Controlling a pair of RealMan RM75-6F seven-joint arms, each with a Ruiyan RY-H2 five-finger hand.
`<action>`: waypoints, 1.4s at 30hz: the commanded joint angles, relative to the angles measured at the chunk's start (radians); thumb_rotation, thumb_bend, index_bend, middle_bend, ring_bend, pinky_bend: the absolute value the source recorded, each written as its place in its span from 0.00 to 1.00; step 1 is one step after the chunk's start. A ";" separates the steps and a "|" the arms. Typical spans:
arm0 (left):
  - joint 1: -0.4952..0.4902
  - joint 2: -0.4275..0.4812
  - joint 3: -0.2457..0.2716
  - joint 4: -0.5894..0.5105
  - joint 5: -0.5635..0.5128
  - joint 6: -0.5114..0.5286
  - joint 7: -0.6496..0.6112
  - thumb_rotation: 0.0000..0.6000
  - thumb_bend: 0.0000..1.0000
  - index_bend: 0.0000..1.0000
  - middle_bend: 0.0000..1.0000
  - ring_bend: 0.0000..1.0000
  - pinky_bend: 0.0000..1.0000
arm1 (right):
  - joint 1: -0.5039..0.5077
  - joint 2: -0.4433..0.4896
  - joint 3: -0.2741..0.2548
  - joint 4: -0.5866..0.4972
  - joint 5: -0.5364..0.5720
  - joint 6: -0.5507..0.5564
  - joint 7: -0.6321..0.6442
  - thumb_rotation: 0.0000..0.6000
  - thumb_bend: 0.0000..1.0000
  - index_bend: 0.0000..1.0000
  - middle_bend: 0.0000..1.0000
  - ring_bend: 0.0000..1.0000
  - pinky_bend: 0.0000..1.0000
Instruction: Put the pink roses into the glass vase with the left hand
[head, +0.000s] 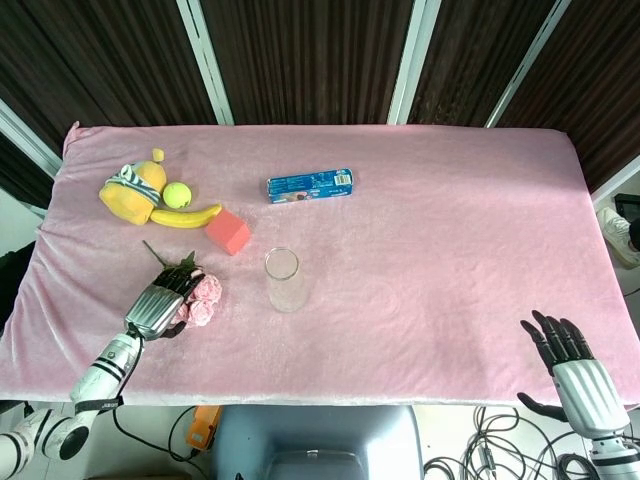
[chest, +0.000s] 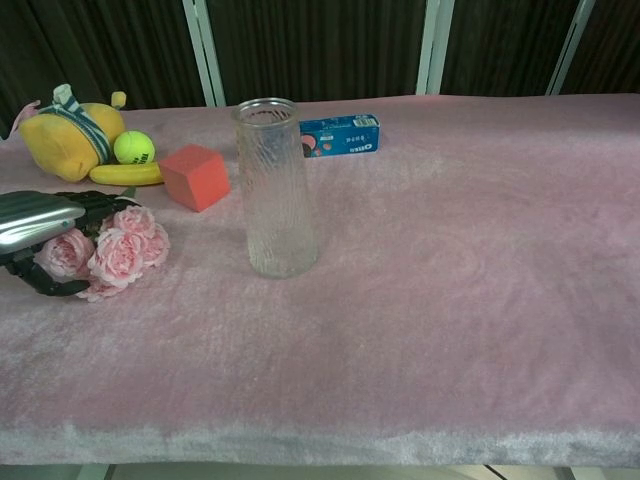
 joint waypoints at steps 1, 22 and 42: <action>-0.001 -0.037 -0.007 0.046 0.016 0.029 -0.014 1.00 0.31 0.28 0.29 0.24 0.25 | -0.001 0.001 0.000 0.000 0.001 0.000 0.000 1.00 0.21 0.00 0.00 0.00 0.00; 0.064 -0.044 -0.042 0.111 0.211 0.464 -0.306 1.00 0.44 0.84 0.76 0.60 0.42 | 0.003 0.023 -0.016 0.000 -0.018 -0.007 0.027 1.00 0.21 0.00 0.00 0.00 0.00; 0.226 0.805 -0.426 -1.074 -0.180 0.498 -1.183 1.00 0.48 0.84 0.77 0.63 0.47 | 0.011 0.006 -0.015 -0.011 -0.012 -0.034 -0.011 1.00 0.21 0.00 0.00 0.00 0.00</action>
